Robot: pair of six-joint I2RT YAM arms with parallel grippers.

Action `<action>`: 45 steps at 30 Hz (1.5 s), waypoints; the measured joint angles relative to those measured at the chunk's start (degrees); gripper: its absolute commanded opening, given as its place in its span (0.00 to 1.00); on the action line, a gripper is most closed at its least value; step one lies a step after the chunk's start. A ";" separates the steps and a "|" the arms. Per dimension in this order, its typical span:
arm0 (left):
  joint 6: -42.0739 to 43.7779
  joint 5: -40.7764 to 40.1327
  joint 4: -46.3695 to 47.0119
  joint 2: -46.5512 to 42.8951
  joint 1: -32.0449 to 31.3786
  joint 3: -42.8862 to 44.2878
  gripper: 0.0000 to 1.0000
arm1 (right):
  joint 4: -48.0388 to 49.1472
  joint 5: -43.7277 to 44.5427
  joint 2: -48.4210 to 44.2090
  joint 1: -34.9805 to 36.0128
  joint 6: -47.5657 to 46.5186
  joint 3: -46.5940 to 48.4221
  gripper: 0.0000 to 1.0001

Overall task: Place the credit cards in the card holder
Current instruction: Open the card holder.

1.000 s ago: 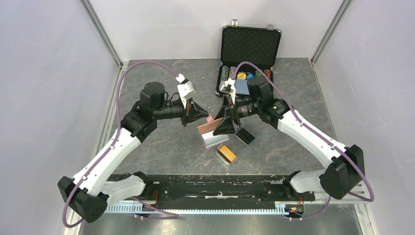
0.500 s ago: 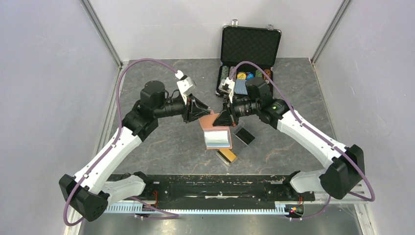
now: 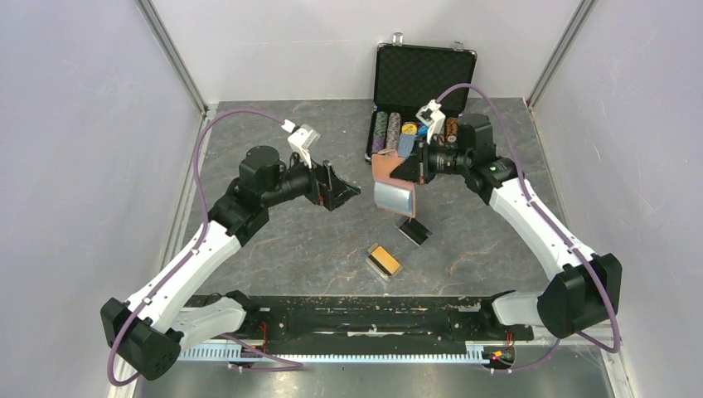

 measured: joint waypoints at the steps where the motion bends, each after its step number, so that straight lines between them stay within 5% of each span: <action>1: -1.60 -0.76 -0.11 -0.17 0.02 -0.46 1.00 | 0.33 -0.09 -0.13 -0.66 0.44 0.00 0.00; 11: -18.49 8.09 6.43 5.05 3.04 -5.86 0.99 | 2.99 -2.40 -0.68 -1.77 4.31 -0.44 0.00; 16: -23.87 13.33 9.88 11.34 2.95 -9.01 0.88 | 4.72 -3.52 -1.22 -1.77 5.49 -2.14 0.00; 20: -24.90 16.41 11.76 12.79 2.40 -9.03 0.79 | 5.11 -4.09 -1.53 -1.77 6.25 -3.39 0.00; 32: -25.05 18.40 13.62 17.53 1.81 -7.45 0.78 | 6.51 -4.61 -1.64 -1.77 7.37 -4.57 0.00; 45: -25.62 18.45 17.64 21.18 0.37 -5.68 0.55 | 7.15 -5.22 -1.64 -1.77 7.74 -5.05 0.00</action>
